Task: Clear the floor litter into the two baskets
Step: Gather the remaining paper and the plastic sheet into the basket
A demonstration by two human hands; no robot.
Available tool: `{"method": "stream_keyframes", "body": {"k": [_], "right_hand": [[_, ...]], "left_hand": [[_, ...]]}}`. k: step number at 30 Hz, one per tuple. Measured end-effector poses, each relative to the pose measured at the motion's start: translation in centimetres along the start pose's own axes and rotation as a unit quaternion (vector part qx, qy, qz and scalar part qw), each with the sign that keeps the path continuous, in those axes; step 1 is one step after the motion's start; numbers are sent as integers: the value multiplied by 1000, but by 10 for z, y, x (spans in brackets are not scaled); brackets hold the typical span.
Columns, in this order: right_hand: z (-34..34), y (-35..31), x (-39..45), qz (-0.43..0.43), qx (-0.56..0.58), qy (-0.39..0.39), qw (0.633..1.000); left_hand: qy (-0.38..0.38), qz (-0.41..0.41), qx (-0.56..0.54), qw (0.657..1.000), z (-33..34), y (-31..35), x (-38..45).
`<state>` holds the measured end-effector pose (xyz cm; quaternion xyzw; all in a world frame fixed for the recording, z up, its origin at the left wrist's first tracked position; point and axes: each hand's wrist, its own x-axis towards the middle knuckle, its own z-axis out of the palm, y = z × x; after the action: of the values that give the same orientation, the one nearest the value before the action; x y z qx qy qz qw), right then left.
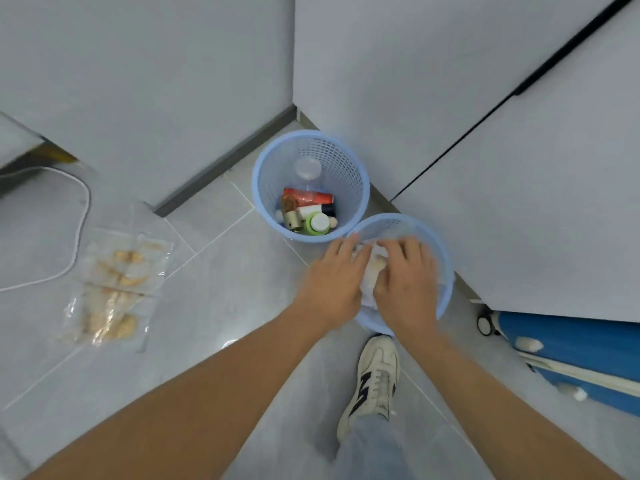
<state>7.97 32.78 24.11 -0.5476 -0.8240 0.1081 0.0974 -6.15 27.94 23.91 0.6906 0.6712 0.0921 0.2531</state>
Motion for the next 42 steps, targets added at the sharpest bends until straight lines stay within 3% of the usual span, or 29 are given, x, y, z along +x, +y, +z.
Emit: {"method": "stream_keyframes", "body": {"k": [3, 7, 16, 23, 27, 30, 34, 42], "right_hand": [[-11, -53, -2, -50, 52, 3, 997], [11, -144, -16, -108, 131, -91, 981], [164, -328, -58, -159, 153, -256, 941], [312, -376, -64, 73, 192, -408, 890], [374, -382, -63, 216, 256, -344, 877], [395, -387, -66, 308, 290, -270, 865], [406, -385, -63, 358, 321, -247, 841], [385, -357, -58, 340, 329, -305, 827]], "left_hand": [[37, -33, -42, 998, -40, -19, -40], [68, -118, -66, 988, -71, -78, -120], [88, -336, -68, 935, -47, -289, -296], [95, -483, -182, 851, 26, -455, -330], [74, -496, -209, 840, 61, -530, -325], [131, -509, -241, 816, 78, -555, -315], [225, -534, -336, 742, 88, -557, -299], [237, -583, -480, 611, 94, -521, -310]]}}
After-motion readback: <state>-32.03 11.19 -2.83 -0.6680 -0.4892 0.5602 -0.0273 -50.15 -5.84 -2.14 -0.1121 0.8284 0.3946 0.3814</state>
